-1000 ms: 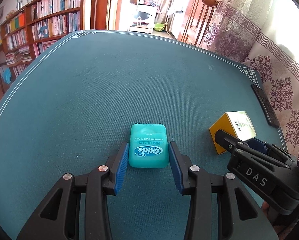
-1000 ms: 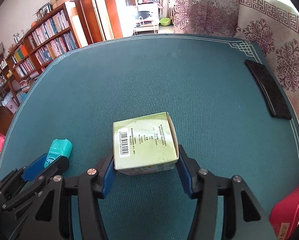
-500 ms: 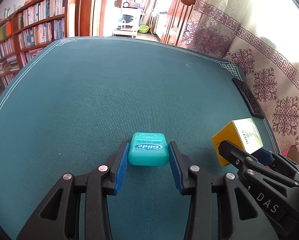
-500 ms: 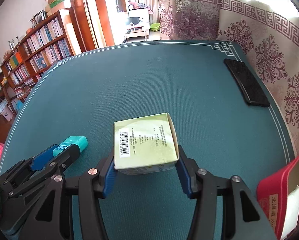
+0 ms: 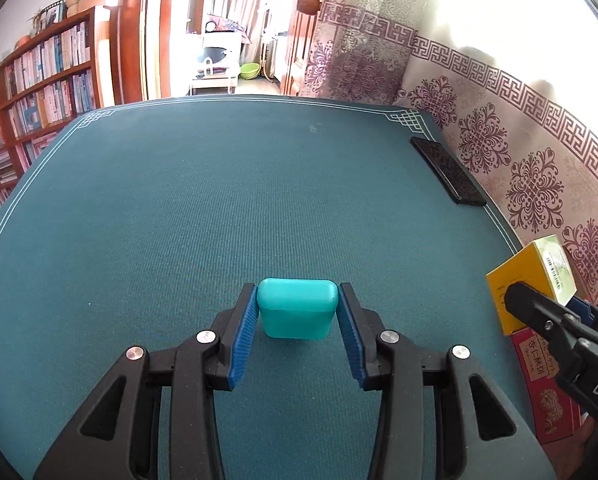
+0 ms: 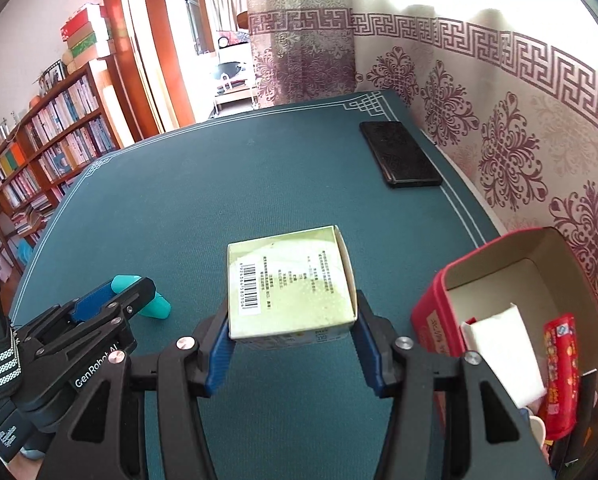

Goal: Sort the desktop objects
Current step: 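Carry the floss box and medicine box into the red tin and release both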

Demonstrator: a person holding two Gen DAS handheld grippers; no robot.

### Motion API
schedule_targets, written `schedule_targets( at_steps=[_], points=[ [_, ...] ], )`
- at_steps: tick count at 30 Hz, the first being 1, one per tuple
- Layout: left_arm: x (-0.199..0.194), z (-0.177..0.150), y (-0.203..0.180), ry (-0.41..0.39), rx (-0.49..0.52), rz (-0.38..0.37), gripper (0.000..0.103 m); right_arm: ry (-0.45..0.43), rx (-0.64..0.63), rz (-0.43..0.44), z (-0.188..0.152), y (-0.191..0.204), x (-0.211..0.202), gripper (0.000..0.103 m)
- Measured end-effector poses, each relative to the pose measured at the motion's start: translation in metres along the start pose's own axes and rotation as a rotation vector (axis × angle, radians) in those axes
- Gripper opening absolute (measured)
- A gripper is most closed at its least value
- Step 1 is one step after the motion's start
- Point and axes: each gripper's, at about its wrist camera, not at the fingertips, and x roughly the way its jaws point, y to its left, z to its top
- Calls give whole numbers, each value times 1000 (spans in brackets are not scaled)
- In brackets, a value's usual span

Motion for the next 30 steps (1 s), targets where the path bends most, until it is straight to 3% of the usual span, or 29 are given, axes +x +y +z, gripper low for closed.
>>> schedule_targets(
  at_steps=[17, 24, 30],
  points=[
    [-15, -14, -34, 8, 76, -43, 43, -124, 209, -238, -17, -140, -83, 57],
    [-34, -18, -58, 8, 106, -106, 43, -98, 262, -315, -19, -181, -72, 57],
    [-41, -20, -83, 17, 128, -136, 43, -40, 288, -325, -24, -206, -49, 57]
  ],
)
